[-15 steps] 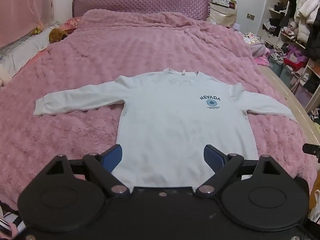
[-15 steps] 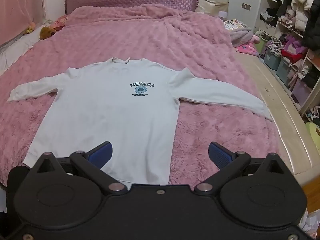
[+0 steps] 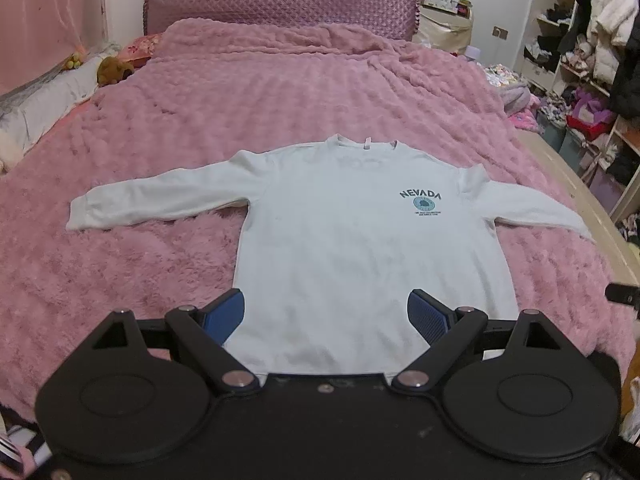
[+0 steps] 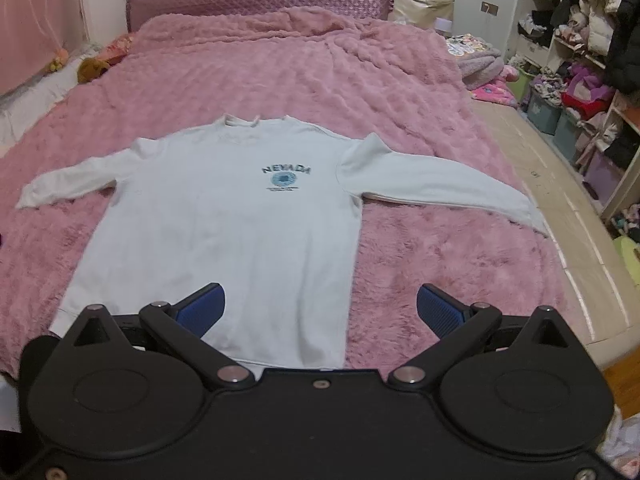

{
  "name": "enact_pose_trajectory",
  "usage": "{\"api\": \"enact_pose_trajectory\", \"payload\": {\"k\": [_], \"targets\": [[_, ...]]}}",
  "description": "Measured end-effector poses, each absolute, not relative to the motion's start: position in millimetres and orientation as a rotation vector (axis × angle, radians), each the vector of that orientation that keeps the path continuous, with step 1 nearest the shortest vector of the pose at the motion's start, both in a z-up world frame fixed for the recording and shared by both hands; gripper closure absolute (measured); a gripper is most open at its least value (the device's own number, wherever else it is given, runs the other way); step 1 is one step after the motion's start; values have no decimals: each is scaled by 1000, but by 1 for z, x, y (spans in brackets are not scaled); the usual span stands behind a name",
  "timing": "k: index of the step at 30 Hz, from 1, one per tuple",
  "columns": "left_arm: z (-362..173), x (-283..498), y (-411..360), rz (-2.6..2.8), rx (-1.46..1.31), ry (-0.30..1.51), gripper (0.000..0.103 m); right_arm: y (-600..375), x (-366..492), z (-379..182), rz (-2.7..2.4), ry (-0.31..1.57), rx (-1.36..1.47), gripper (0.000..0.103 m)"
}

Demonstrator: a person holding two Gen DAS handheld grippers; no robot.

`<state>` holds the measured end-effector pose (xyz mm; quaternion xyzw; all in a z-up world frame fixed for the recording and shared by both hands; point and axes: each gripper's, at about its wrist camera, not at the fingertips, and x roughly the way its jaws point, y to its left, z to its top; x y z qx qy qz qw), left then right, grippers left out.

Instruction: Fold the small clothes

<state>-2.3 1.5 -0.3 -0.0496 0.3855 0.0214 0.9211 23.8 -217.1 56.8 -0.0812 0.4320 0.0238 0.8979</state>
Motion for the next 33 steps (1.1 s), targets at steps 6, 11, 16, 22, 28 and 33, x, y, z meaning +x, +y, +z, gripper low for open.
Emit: {"api": "enact_pose_trajectory", "payload": {"k": [6, 11, 16, 22, 28, 33], "targets": [[1, 0, 5, 53, -115, 783, 12, -208, 24, 53, 61, 889, -217, 3], [0, -3, 9, 65, -136, 775, 12, -205, 23, 52, 61, 895, -218, 3], [1, -8, 9, 76, -132, 779, 12, -201, 19, 57, 46, 886, -224, 3], [2, -23, 5, 59, -106, 715, 12, -191, -1, 70, 34, 839, -223, 3], [8, -30, 1, 57, -127, 699, 12, -183, -10, 79, 46, 807, -214, 3], [13, -41, -1, 90, -102, 713, 12, -175, -10, 82, 89, 786, -216, 3]]}}
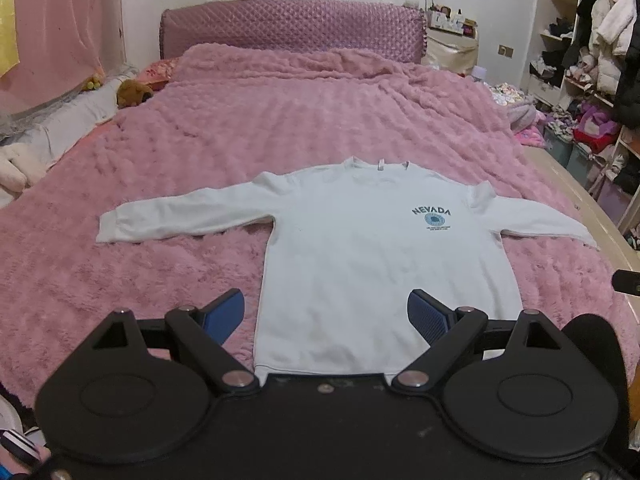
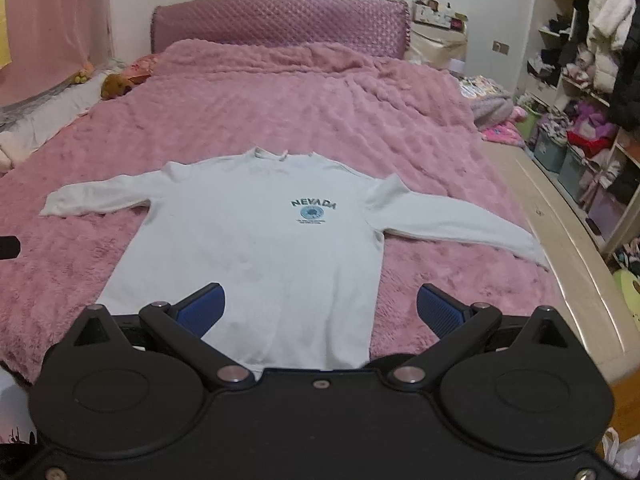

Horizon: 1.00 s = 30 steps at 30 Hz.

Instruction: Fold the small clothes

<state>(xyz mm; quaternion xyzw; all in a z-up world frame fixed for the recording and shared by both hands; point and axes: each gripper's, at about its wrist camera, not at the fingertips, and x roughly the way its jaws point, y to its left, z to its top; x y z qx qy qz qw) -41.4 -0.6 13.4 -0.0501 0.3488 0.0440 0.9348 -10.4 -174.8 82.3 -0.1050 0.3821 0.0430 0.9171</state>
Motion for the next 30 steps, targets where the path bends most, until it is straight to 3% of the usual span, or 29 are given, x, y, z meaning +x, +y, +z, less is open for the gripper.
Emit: {"api": "enact_pose_trajectory", "payload": {"k": [18, 30], "targets": [[9, -36, 4, 159, 23, 686, 12, -157, 8, 68, 86, 790, -234, 3], [0, -2, 48, 205, -97, 695, 12, -123, 53, 59, 119, 803, -202, 3]]}}
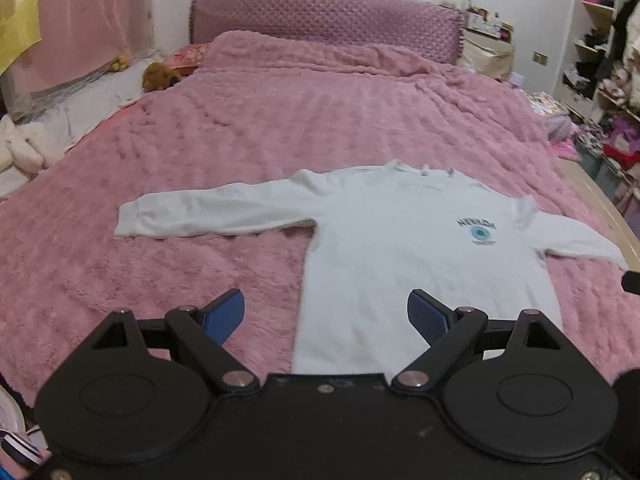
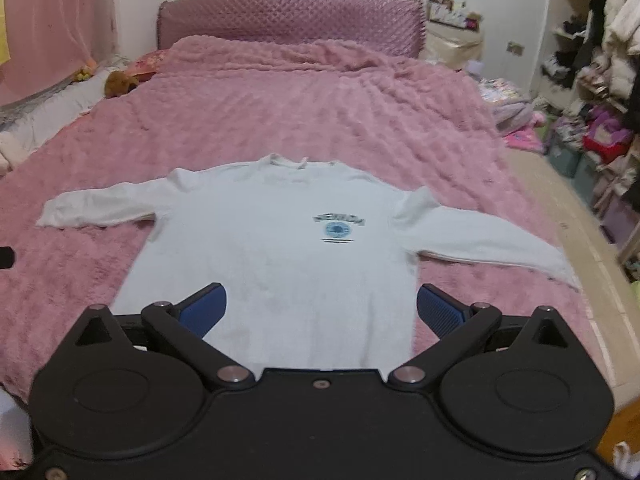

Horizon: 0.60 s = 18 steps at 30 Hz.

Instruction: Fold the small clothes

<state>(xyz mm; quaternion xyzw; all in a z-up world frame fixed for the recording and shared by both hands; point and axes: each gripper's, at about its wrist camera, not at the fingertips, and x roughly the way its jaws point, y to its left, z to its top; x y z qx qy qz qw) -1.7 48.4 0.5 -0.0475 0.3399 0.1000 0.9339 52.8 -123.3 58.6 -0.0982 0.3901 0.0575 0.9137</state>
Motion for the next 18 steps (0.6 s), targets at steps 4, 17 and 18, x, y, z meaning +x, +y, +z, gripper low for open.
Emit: {"api": "enact_pose_trajectory", "payload": {"k": [4, 17, 18], "targets": [[-10, 14, 78, 270, -126, 688, 12, -111, 76, 49, 165, 828, -171, 3], [-100, 98, 288, 691, -376, 639, 12, -66, 170, -1, 131, 874, -247, 3], [-108, 106, 303, 694, -390, 633, 12, -65, 174, -3, 124, 875, -251, 3]]}}
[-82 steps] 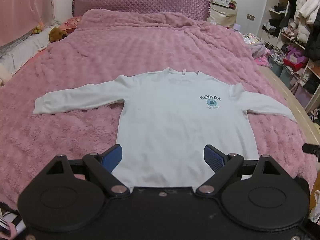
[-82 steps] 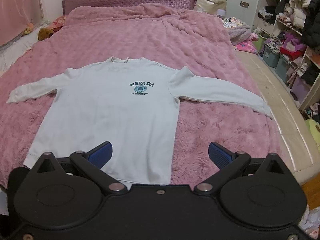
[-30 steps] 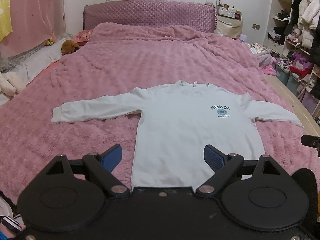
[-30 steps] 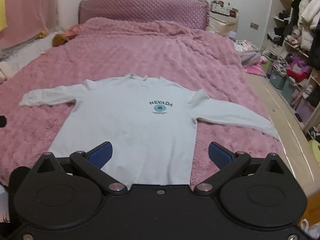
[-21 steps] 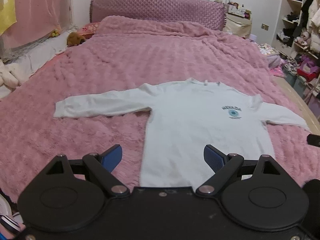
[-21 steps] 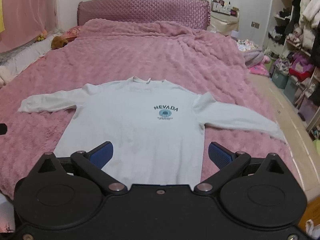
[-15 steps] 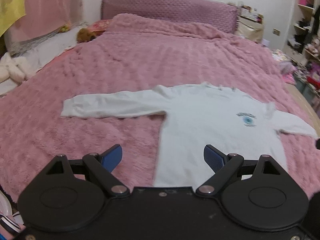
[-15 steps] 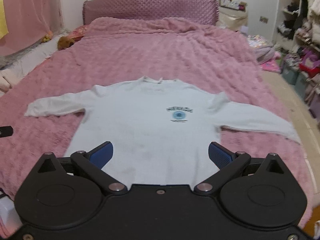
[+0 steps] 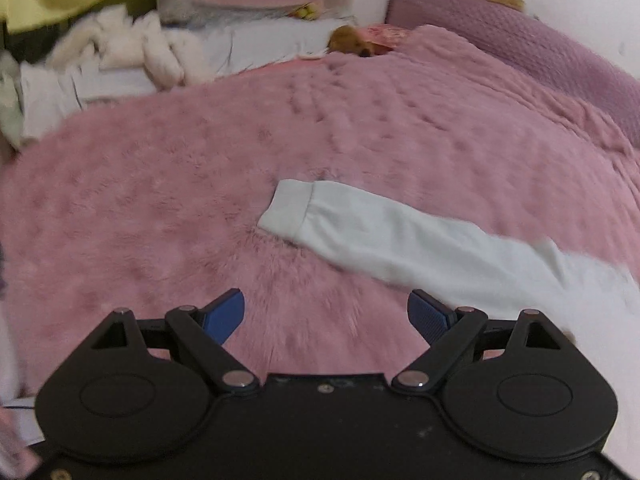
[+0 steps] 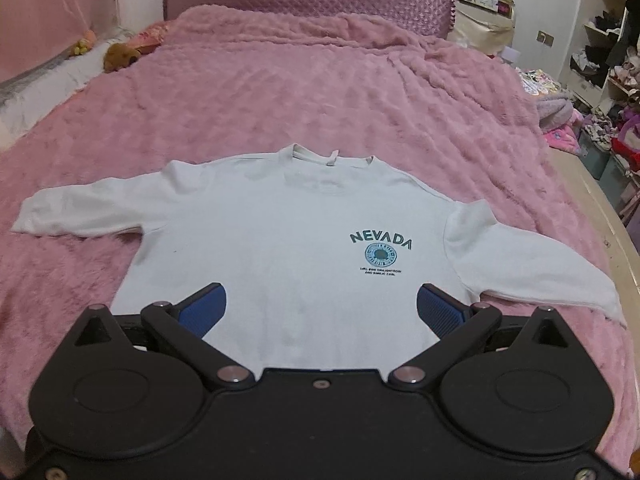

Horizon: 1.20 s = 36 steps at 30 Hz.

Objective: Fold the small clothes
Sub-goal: 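Move the left tool to the sleeve cuff and close on it, then lift the cuff with the left tool and fold the sleeve across the body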

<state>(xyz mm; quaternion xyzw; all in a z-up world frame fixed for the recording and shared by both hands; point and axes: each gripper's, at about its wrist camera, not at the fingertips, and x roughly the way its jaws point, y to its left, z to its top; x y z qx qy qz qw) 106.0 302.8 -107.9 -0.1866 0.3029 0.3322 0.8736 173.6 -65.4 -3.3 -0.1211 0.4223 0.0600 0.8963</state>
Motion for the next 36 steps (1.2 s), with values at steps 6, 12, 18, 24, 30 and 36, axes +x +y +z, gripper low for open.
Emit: {"api": "enact_pose_trajectory", "payload": {"k": [6, 12, 18, 24, 30, 36], "targets": [[-169, 170, 375, 862, -438, 716, 12, -87, 196, -27, 37, 927, -264, 3], [-207, 200, 414, 867, -529, 802, 12, -114, 227, -51, -65, 940, -220, 3], [-227, 216, 420, 878, -504, 838, 12, -120, 257, -86, -145, 951, -310, 3], [-230, 224, 410, 846, -395, 797, 39, -135, 258, -92, -251, 932, -413, 3], [-216, 222, 402, 779, -365, 749, 95, -167, 256, -91, -302, 952, -385, 3], [-203, 217, 396, 784, -350, 719, 96, -181, 255, -86, -313, 952, -380, 3]]}}
